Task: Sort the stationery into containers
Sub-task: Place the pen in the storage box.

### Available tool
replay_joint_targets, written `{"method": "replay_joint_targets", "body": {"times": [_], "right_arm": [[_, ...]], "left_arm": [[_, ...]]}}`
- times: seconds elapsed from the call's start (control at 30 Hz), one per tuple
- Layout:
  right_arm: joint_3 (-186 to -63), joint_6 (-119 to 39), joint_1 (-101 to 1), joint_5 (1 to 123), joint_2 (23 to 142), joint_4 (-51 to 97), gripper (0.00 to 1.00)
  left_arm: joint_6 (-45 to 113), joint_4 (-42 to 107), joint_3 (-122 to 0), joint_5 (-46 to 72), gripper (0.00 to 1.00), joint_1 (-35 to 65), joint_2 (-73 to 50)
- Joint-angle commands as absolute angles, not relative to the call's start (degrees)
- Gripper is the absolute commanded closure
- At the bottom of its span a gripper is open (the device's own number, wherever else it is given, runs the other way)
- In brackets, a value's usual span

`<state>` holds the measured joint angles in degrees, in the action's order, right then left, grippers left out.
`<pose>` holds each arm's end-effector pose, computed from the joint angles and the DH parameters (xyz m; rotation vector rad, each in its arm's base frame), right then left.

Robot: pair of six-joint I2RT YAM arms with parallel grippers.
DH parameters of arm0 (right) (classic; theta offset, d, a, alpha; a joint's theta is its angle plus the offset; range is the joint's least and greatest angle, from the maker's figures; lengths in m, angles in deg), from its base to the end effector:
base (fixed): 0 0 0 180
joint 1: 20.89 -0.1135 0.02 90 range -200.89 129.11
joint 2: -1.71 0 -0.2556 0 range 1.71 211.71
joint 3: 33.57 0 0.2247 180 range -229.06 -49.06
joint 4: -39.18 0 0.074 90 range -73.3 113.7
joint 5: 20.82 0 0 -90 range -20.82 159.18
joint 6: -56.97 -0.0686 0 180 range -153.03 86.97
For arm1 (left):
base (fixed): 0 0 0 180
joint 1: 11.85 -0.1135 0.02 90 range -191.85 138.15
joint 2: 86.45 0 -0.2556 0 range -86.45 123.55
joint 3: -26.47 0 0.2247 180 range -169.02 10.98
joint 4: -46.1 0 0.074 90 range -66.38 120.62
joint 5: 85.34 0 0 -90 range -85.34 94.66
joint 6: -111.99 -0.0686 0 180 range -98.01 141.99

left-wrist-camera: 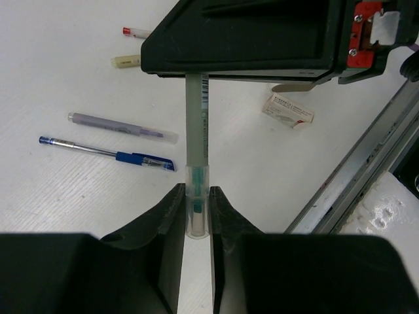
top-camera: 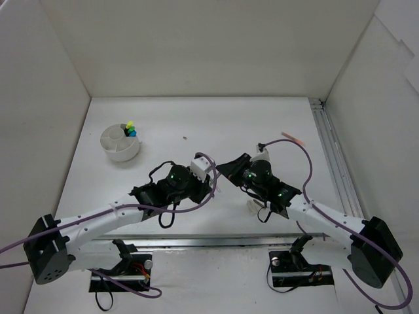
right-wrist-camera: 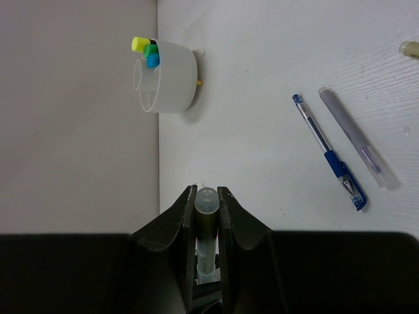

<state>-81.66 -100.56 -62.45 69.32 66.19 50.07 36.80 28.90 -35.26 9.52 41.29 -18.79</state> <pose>0.2002 0.1773 0.2671 0.4246 1.8321 1.3902 0.1617 -0.2253 0.2708 0.7357 1.9399 -0.8382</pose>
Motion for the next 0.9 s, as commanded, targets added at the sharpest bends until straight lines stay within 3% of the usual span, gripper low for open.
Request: {"method": "replay_joint_targets", "body": {"times": [0.0,0.13,0.23,0.27,0.33,0.37,0.47,0.67,0.87], "right_arm": [[-82.1,-99.0,-62.3,71.3,64.8,50.4,1.00],[-82.5,-96.8,-62.4,72.3,65.6,48.0,0.99],[-82.9,-94.8,-62.3,71.4,66.7,48.2,0.80],[-83.6,-94.3,-62.3,71.2,67.1,48.1,0.63],[-84.6,-92.4,-62.4,71.2,67.1,46.6,0.49],[-85.5,-91.2,-62.3,72.0,66.7,45.4,0.37],[-87.9,-88.9,-62.2,76.9,64.5,39.9,0.21],[-88.2,-87.0,-61.8,91.4,56.1,31.7,0.09],[-86.7,-84.5,-61.4,101.7,47.9,26.0,0.07]], "left_arm": [[39.4,31.2,-39.1,5.5,1.00,41.6,-23.7],[39.9,30.9,-38.8,5.5,1.00,41.6,-28.0],[39.3,31.6,-37.9,7.0,1.00,41.6,-29.8],[39.3,31.5,-38.0,6.9,1.00,41.6,-29.9],[39.9,28.4,-39.6,5.5,1.00,41.6,-29.6],[40.4,26.8,-40.6,4.9,1.00,41.6,-29.2],[43.9,16.9,-45.3,-0.3,1.00,41.6,-27.5],[52.0,5.4,-50.5,-5.4,1.00,38.3,-26.1],[58.0,-9.2,-58.0,-8.3,1.00,31.1,-23.0]]}}
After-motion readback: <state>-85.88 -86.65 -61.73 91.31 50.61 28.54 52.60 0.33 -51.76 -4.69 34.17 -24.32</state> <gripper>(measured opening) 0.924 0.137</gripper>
